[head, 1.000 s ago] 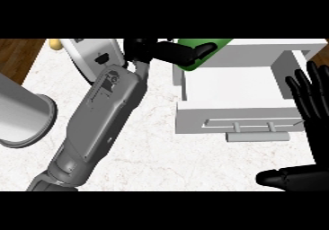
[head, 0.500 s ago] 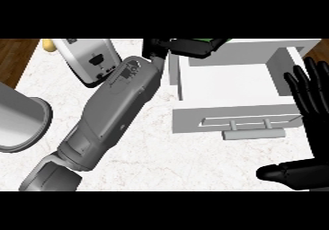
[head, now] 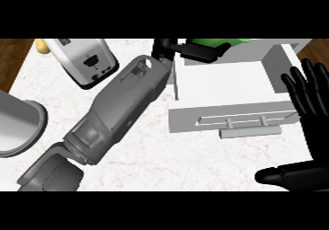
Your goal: Pick up the cup, place it into the drawer and close the drawer
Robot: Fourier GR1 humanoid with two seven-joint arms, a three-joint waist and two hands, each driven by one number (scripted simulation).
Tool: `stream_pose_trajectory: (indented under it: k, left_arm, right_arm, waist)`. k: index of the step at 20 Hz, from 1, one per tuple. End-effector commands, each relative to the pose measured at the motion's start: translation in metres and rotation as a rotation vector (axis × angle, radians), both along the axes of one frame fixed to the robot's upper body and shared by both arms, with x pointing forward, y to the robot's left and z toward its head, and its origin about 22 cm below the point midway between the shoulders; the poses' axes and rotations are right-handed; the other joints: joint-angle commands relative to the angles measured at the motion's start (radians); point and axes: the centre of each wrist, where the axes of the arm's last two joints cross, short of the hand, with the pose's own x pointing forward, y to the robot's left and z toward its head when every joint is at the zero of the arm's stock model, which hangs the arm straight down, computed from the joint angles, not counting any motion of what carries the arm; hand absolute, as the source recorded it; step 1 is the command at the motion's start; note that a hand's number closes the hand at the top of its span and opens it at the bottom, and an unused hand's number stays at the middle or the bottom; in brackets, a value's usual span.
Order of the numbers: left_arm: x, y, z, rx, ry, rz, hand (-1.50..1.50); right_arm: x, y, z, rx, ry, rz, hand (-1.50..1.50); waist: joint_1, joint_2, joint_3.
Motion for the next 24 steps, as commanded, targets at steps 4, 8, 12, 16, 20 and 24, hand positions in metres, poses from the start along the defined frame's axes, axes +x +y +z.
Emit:
stream_pose_trajectory:
  k: [4, 8, 12, 16, 20, 24]
  left_arm:
    - [-0.001, -0.002, -0.014, 0.078, 0.021, 0.001, 1.50]
    - [-0.002, -0.006, -0.014, 0.183, 0.008, 0.042, 1.50]
    - [-0.009, -0.009, -0.027, 0.212, 0.020, 0.047, -1.50]
    - [-0.009, -0.011, -0.020, 0.116, 0.017, 0.028, -1.50]
    - [-0.010, -0.019, -0.003, 0.016, -0.017, -0.046, -1.50]
    - [-0.009, -0.016, 0.000, -0.109, -0.055, -0.065, -1.50]
  right_arm:
    - [0.004, 0.016, 0.008, 0.010, -0.015, 0.012, -1.50]
    - [0.010, 0.006, 0.006, -0.004, 0.002, 0.052, -1.50]
    - [0.008, 0.003, 0.008, 0.011, -0.014, 0.055, -1.50]
    - [0.011, 0.006, 0.003, 0.029, -0.027, 0.077, -1.50]
    - [0.004, 0.016, 0.007, 0.074, -0.017, 0.092, -1.50]
    - [-0.007, 0.007, 0.012, 0.086, 0.009, 0.107, -1.50]
  waist:
    - [-0.025, 0.006, 0.000]
    - [-0.047, 0.012, 0.001]
    - [-0.036, 0.007, 0.001]
    - [-0.042, 0.012, 0.000]
    - [-0.023, 0.005, 0.000]
    - [0.000, -0.002, -0.001]
